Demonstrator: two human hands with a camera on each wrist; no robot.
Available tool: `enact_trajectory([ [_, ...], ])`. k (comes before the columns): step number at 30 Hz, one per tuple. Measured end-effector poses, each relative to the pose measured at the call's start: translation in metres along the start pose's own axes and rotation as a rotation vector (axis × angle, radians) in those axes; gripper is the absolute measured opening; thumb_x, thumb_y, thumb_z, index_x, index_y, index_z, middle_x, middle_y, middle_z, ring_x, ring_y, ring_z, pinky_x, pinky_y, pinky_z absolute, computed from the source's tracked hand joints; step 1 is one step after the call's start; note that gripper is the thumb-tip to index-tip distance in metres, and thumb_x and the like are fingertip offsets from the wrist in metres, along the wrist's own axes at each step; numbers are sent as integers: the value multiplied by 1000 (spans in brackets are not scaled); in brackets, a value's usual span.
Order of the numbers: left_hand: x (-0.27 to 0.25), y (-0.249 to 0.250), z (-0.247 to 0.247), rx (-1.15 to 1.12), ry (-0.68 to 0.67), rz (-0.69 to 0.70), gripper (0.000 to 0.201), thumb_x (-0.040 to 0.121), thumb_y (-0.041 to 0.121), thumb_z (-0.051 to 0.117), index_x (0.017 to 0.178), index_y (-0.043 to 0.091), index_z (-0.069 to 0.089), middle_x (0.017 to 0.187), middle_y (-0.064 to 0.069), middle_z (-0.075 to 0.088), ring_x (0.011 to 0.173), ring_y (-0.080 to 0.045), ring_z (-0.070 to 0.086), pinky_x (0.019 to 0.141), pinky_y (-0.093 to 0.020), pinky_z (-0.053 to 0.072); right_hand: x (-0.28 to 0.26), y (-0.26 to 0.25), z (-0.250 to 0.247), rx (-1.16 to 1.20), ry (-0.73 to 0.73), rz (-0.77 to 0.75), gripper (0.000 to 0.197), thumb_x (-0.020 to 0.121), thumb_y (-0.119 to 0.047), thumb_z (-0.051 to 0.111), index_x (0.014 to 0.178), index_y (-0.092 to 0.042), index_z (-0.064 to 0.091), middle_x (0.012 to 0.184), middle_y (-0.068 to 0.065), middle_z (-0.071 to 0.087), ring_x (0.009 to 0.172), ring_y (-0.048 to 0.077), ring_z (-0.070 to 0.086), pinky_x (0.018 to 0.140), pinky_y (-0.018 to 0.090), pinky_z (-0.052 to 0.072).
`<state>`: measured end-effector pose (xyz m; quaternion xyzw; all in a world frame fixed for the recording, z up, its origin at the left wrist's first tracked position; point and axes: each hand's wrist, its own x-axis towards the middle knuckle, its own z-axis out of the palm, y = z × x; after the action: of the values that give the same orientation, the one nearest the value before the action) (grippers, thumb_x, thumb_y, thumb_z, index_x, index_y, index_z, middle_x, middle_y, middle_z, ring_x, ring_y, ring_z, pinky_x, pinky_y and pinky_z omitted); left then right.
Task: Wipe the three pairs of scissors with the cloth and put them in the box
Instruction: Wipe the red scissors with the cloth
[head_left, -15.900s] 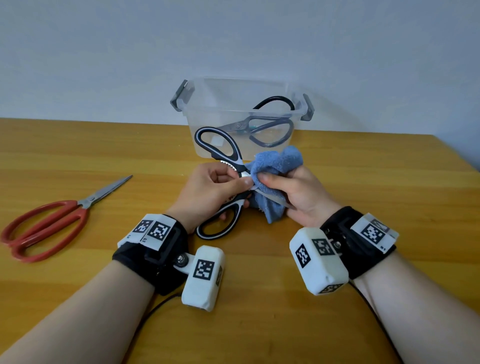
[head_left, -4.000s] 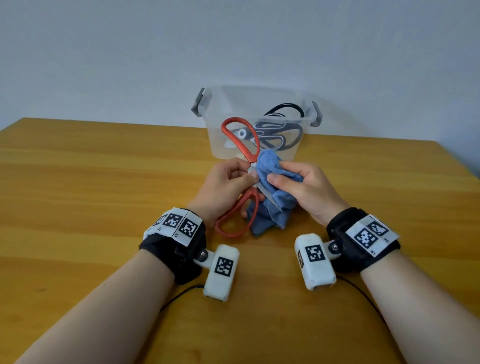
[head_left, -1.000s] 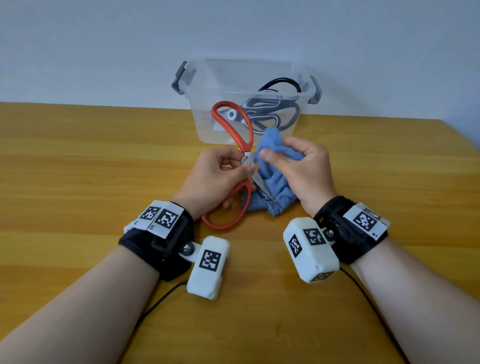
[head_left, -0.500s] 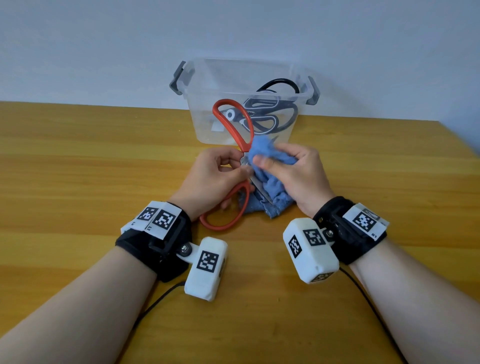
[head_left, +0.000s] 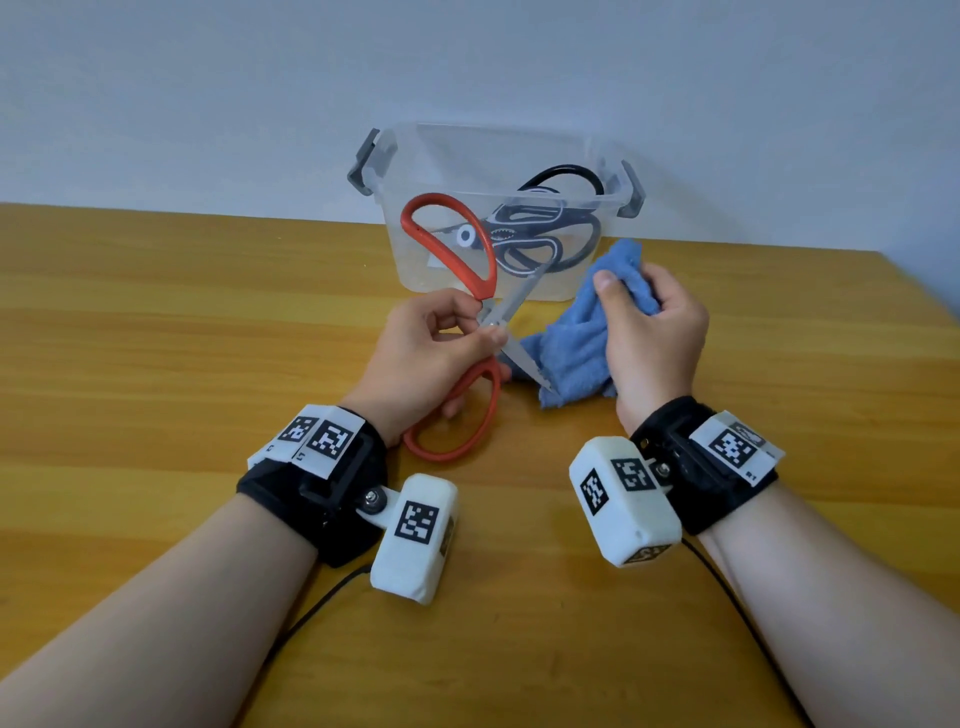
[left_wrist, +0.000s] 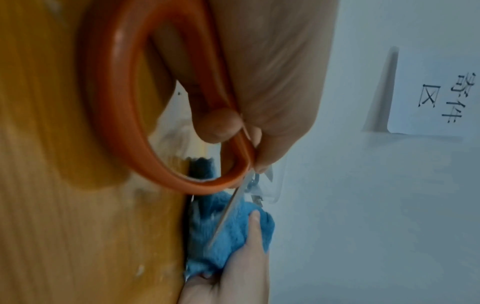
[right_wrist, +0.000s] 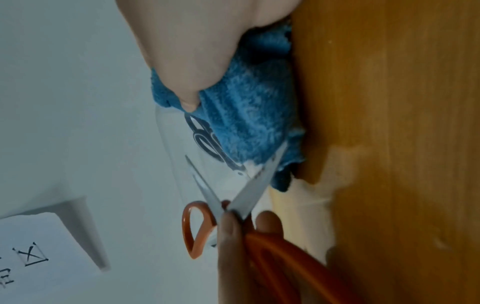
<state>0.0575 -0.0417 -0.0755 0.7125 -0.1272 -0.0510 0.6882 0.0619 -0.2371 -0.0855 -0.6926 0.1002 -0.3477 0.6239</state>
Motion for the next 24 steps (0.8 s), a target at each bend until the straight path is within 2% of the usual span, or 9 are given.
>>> enact_trajectory([
  [4, -1, 2, -1, -103, 4, 16, 15, 95, 1, 68, 92, 4, 54, 77, -22, 56, 61, -23, 74, 30, -19, 32, 6, 0, -5, 51, 62, -68, 5, 91, -17, 66, 90, -19, 71, 75, -17, 64, 74, 7, 60, 68, 33, 53],
  [6, -1, 2, -2, -137, 31, 23, 17, 95, 1, 67, 94, 5, 51, 78, -30, 58, 54, -21, 71, 29, -18, 31, 6, 3, -6, 44, 58, -95, 16, 89, -18, 67, 102, -25, 74, 94, -7, 73, 89, 14, 69, 77, 40, 60],
  [8, -1, 2, -2, -129, 54, 43, 19, 95, 1, 68, 92, 7, 50, 83, -39, 56, 48, -20, 68, 29, -18, 31, 6, 5, -5, 6, -1, -163, 25, 87, -11, 67, 99, -31, 73, 102, 2, 71, 97, 18, 68, 85, 43, 59],
  [11, 0, 0, -1, -105, 70, 57, 20, 95, 2, 68, 92, 8, 50, 84, -25, 53, 50, -23, 70, 30, -18, 32, 4, 7, -3, -31, -157, -216, 31, 88, 6, 61, 97, -20, 75, 105, -1, 69, 101, 14, 66, 89, 37, 56],
  [14, 2, -1, -2, -112, 78, 40, 19, 95, 4, 70, 93, 9, 52, 80, -1, 55, 68, -50, 71, 31, -19, 34, -1, 3, -1, -22, -342, -190, 27, 88, 11, 58, 96, -7, 76, 108, -1, 69, 105, 14, 65, 92, 38, 55],
  [16, 3, -2, -3, -109, 75, 40, 18, 95, 5, 71, 94, 9, 53, 77, 4, 56, 71, -57, 68, 31, -21, 34, -6, -4, 0, 56, -481, -151, 25, 89, 5, 55, 96, -6, 76, 108, 2, 66, 106, 14, 63, 91, 32, 52],
  [18, 2, -1, -3, -82, 63, 49, 18, 95, 5, 70, 94, 8, 53, 78, -3, 61, 60, -45, 69, 31, -22, 35, -12, -11, 0, 110, -575, -155, 24, 92, -6, 53, 92, -12, 76, 104, 2, 62, 103, 8, 60, 90, 25, 48],
  [21, 1, 1, -2, -43, 24, 53, 14, 96, 2, 68, 97, -1, 55, 90, -33, 61, 36, -15, 58, 31, -20, 35, -18, -13, 2, -13, -658, -207, 16, 96, -14, 63, 98, -21, 77, 101, 5, 61, 99, 7, 60, 87, 21, 48],
  [24, 1, 1, -3, 11, -20, 48, 15, 95, 4, 70, 100, -6, 60, 86, -28, 68, 35, -17, 54, 31, -21, 36, -21, -11, 6, -156, -685, -225, 17, 93, -16, 71, 109, -17, 78, 102, 11, 66, 100, 17, 63, 87, 26, 52],
])
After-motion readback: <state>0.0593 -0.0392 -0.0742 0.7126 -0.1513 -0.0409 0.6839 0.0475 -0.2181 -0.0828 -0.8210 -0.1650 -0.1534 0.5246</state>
